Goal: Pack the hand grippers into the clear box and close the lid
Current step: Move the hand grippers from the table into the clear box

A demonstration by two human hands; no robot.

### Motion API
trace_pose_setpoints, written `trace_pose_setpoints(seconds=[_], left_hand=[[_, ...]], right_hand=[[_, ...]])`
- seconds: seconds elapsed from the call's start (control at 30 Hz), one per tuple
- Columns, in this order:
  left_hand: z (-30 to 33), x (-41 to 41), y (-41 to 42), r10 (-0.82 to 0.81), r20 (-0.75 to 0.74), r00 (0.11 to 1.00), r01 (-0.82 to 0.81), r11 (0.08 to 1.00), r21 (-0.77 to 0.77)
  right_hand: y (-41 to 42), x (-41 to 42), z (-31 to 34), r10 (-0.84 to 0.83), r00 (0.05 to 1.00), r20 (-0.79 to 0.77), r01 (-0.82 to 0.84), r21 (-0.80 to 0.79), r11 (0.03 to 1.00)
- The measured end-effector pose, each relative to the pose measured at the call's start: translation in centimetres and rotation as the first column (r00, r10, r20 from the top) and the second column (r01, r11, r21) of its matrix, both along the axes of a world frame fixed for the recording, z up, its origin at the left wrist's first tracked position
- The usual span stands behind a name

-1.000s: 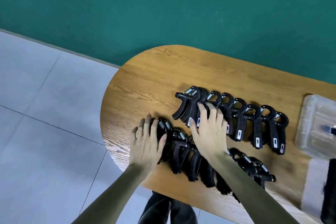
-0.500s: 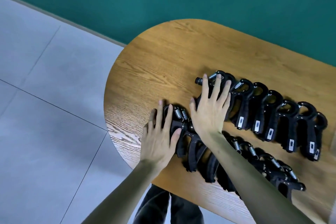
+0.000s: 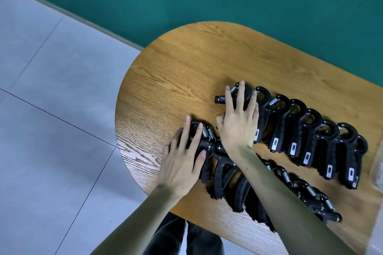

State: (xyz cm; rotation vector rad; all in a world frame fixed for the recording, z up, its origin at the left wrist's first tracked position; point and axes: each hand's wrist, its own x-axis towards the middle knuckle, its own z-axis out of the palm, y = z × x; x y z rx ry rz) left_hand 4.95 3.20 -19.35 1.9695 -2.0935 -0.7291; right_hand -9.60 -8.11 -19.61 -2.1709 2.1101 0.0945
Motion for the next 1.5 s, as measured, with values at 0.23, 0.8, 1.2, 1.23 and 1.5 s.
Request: trace_pose_setpoints(seconds=[0.23, 0.8, 1.2, 1.23, 1.5], left_hand=[[-0.2, 0.2, -0.2, -0.025, 0.049, 0.998, 0.025, 1.0, -0.011], [1.0, 0.3, -0.3, 0.123, -0.103, 0.987, -0.122, 0.992, 0.023], [4.4, -6.6, -0.7, 0.115, -0.056, 0.992, -0.118, 0.991, -0.059], [5.0, -7.6, -0.4, 0.103, -0.049, 0.993, -0.106, 0.992, -0.063], [11.6, -17.9, 2.0, 0.025, -0.088, 0.996, -0.038, 0.989, -0.146]], right_hand=[[-0.4, 0.5, 0.2, -0.019, 1.0, -0.022, 0.02, 0.052, 0.998], [4.0, -3.4, 3.6, 0.018, 0.999, 0.036, -0.014, -0.084, 0.996], [10.4, -11.3, 7.6, -0.085, 0.993, 0.084, 0.095, -0.121, 0.988], [11.0, -12.3, 8.4, -0.096, 0.991, 0.096, 0.109, -0.133, 0.985], [16.1, -20.9, 15.4, -0.177, 0.976, 0.126, 0.204, -0.245, 0.948]])
